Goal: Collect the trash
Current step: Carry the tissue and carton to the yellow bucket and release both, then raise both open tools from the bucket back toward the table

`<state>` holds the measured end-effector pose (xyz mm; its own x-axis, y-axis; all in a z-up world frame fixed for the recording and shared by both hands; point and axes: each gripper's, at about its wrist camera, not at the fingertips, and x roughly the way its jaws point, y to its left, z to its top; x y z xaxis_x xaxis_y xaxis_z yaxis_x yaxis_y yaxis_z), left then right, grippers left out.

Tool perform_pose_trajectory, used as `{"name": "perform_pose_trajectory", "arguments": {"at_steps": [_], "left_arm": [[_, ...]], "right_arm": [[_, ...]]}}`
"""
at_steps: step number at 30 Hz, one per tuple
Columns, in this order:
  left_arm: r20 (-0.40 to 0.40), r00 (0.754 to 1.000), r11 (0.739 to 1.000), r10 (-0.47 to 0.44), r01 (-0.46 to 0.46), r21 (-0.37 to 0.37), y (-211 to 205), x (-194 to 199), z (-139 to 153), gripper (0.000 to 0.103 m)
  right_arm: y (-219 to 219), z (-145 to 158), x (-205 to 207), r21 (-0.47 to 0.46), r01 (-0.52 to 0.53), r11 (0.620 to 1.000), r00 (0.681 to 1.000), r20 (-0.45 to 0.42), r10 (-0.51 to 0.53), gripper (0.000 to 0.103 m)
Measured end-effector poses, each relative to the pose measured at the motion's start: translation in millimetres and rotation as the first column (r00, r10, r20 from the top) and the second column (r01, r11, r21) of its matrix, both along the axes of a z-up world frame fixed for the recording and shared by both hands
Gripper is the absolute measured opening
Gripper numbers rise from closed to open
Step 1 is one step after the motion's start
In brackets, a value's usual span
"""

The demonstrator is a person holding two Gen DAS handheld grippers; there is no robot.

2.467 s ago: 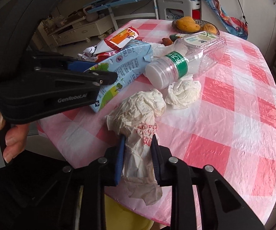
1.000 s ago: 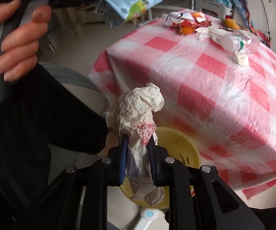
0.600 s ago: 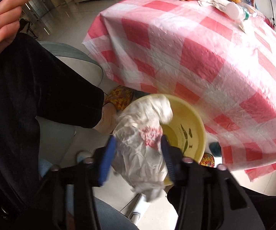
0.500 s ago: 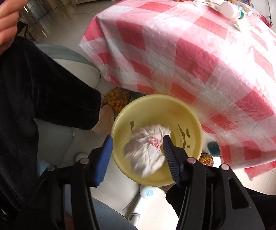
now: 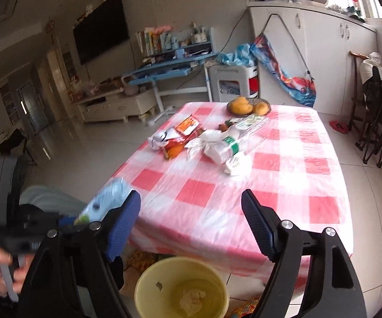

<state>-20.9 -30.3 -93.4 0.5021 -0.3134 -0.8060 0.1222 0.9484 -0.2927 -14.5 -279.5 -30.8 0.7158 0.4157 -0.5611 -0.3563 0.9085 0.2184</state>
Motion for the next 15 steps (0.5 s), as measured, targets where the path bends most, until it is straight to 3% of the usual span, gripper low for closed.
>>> {"name": "perform_pose_trajectory", "arguments": {"at_steps": [3, 5, 8, 10, 12, 15], "left_arm": [[-0.094, 0.994, 0.995, -0.059, 0.067, 0.077, -23, -17, -26, 0.029], [-0.188, 0.976, 0.981, -0.115, 0.140, 0.131, -35, -22, -46, 0.030], [-0.252, 0.960, 0.967, -0.121, 0.171, 0.187, -40, -22, -63, 0.034], [-0.253, 0.961, 0.967, -0.115, 0.166, 0.194, -40, -21, -63, 0.049], [-0.227, 0.968, 0.967, -0.110, 0.157, 0.203, -40, -21, -60, 0.058], [-0.150, 0.985, 0.971, -0.086, 0.117, 0.210, -37, -21, -48, 0.060]], "right_arm": [[-4, 1, 4, 0.045, 0.046, 0.998, 0.999, -0.007, -0.045, 0.075], [3, 6, 1, 0.030, 0.033, 0.999, 0.999, 0.012, -0.034, 0.076], [15, 4, 2, -0.006, -0.004, 1.000, 1.000, 0.013, 0.004, 0.077], [22, 0, 4, -0.037, -0.022, 0.999, 1.000, 0.010, 0.022, 0.077], [28, -4, 4, -0.067, -0.033, 0.997, 0.999, 0.006, 0.034, 0.079], [35, -9, 1, -0.112, -0.035, 0.993, 0.999, 0.016, 0.037, 0.079]]}}
